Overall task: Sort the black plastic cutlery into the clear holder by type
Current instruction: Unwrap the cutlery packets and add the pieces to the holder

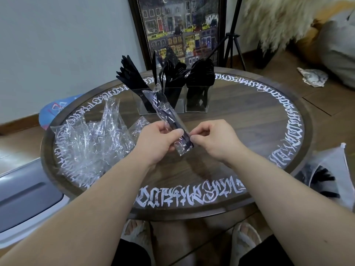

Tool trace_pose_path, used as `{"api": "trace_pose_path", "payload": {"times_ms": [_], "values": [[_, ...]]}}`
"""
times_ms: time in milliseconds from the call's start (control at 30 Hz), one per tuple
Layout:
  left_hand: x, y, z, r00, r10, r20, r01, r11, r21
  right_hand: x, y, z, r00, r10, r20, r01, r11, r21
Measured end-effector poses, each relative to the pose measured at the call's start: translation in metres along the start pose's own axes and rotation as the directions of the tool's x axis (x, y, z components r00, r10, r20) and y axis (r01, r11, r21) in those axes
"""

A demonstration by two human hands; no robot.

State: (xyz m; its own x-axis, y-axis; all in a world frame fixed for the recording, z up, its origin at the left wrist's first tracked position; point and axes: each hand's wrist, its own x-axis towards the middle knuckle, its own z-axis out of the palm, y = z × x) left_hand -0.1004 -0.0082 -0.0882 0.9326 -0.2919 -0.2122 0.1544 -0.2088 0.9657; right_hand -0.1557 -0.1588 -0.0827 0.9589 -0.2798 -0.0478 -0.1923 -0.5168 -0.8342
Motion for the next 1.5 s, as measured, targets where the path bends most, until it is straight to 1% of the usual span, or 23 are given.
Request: {"api": "trace_pose_path", "payload": {"times_ms": [67, 167, 300, 467, 533, 600, 633, 700, 733, 800, 867, 900, 967, 1000, 1067, 1133, 1167, 1200, 1233, 1267, 1333, 1400, 1500], "values": [[0.0, 0.001, 0.0, 1.0, -0.006, -0.013, 0.006, 1.0, -0.004, 0.0, -0.001, 0.0, 0.999, -0.039, -0.003, 0.039, 0.997, -0.07], [0.003, -0.001, -0.001, 0.999, -0.002, -0.053, 0.004, 0.999, 0.036, -0.002, -0.002, -0.001, 0.995, -0.095, -0.007, 0.092, 0.983, -0.161], [0.007, -0.003, -0.001, 0.993, -0.004, -0.115, 0.009, 0.999, 0.048, -0.003, -0.003, -0.001, 0.986, -0.166, -0.02, 0.161, 0.976, -0.149], [0.009, 0.001, -0.005, 0.972, 0.003, -0.235, -0.008, 1.0, -0.017, -0.004, -0.003, -0.005, 0.975, -0.223, -0.006, 0.22, 0.964, -0.149], [0.01, 0.004, -0.008, 0.961, 0.021, -0.275, -0.042, 0.997, -0.072, -0.002, -0.001, -0.007, 0.976, -0.215, -0.028, 0.209, 0.967, -0.143], [0.008, 0.006, -0.011, 0.951, 0.046, -0.306, -0.078, 0.992, -0.094, 0.001, 0.0, -0.009, 0.988, -0.133, -0.079, 0.129, 0.99, -0.054], [0.007, 0.007, -0.012, 0.95, 0.062, -0.306, -0.094, 0.992, -0.09, 0.002, -0.001, -0.01, 0.991, -0.063, -0.116, 0.069, 0.997, 0.045], [0.003, 0.009, -0.01, 0.955, 0.108, -0.275, -0.134, 0.988, -0.076, 0.003, -0.005, -0.009, 0.981, 0.065, -0.182, -0.018, 0.969, 0.245], [0.001, 0.011, -0.008, 0.957, 0.131, -0.259, -0.151, 0.987, -0.062, 0.003, -0.006, -0.007, 0.973, 0.084, -0.213, -0.023, 0.962, 0.273], [-0.003, 0.014, -0.003, 0.956, 0.167, -0.24, -0.181, 0.983, -0.038, 0.003, -0.009, -0.001, 0.971, 0.091, -0.219, -0.034, 0.968, 0.25], [-0.004, 0.016, 0.001, 0.954, 0.192, -0.23, -0.205, 0.978, -0.034, 0.004, -0.01, 0.004, 0.978, 0.125, -0.167, -0.081, 0.965, 0.249], [-0.004, 0.016, 0.001, 0.954, 0.193, -0.231, -0.208, 0.977, -0.045, 0.004, -0.011, 0.005, 0.98, 0.138, -0.142, -0.099, 0.962, 0.255], [-0.002, 0.016, 0.001, 0.956, 0.162, -0.246, -0.191, 0.976, -0.1, 0.006, -0.009, 0.005, 0.982, 0.134, -0.136, -0.1, 0.968, 0.23], [-0.001, 0.015, 0.0, 0.956, 0.137, -0.258, -0.176, 0.975, -0.133, 0.006, -0.009, 0.004, 0.982, 0.125, -0.141, -0.097, 0.978, 0.185], [0.001, 0.014, -0.001, 0.956, 0.099, -0.274, -0.155, 0.969, -0.192, 0.004, -0.009, 0.001, 0.983, 0.089, -0.159, -0.084, 0.996, 0.038], [0.002, 0.014, -0.002, 0.952, 0.082, -0.296, -0.152, 0.963, -0.224, 0.001, -0.012, -0.001, 0.972, 0.013, -0.236, -0.033, 0.996, -0.084], [0.002, 0.014, -0.002, 0.949, 0.079, -0.305, -0.154, 0.961, -0.23, -0.001, -0.014, -0.002, 0.957, -0.036, -0.288, 0.006, 0.995, -0.103], [0.003, 0.014, -0.002, 0.947, 0.079, -0.31, -0.156, 0.96, -0.233, -0.004, -0.019, -0.003, 0.943, -0.073, -0.326, 0.046, 0.995, -0.089], [0.002, 0.015, -0.002, 0.947, 0.078, -0.312, -0.158, 0.958, -0.24, -0.005, -0.022, -0.003, 0.941, -0.085, -0.328, 0.066, 0.996, -0.067], [0.002, 0.015, -0.002, 0.947, 0.073, -0.313, -0.156, 0.955, -0.251, -0.007, -0.024, -0.001, 0.953, -0.071, -0.293, 0.06, 0.997, -0.048], [0.002, 0.016, -0.001, 0.952, 0.053, -0.3, -0.143, 0.947, -0.287, -0.008, -0.024, 0.005, 0.988, 0.018, -0.153, -0.013, 0.999, 0.034], [0.001, 0.017, 0.001, 0.965, 0.04, -0.259, -0.126, 0.939, -0.321, -0.007, -0.022, 0.009, 0.99, 0.121, -0.069, -0.104, 0.972, 0.211], [0.001, 0.016, 0.003, 0.977, 0.04, -0.207, -0.111, 0.933, -0.344, -0.001, -0.021, 0.01, 0.971, 0.238, -0.037, -0.193, 0.86, 0.473]]}}
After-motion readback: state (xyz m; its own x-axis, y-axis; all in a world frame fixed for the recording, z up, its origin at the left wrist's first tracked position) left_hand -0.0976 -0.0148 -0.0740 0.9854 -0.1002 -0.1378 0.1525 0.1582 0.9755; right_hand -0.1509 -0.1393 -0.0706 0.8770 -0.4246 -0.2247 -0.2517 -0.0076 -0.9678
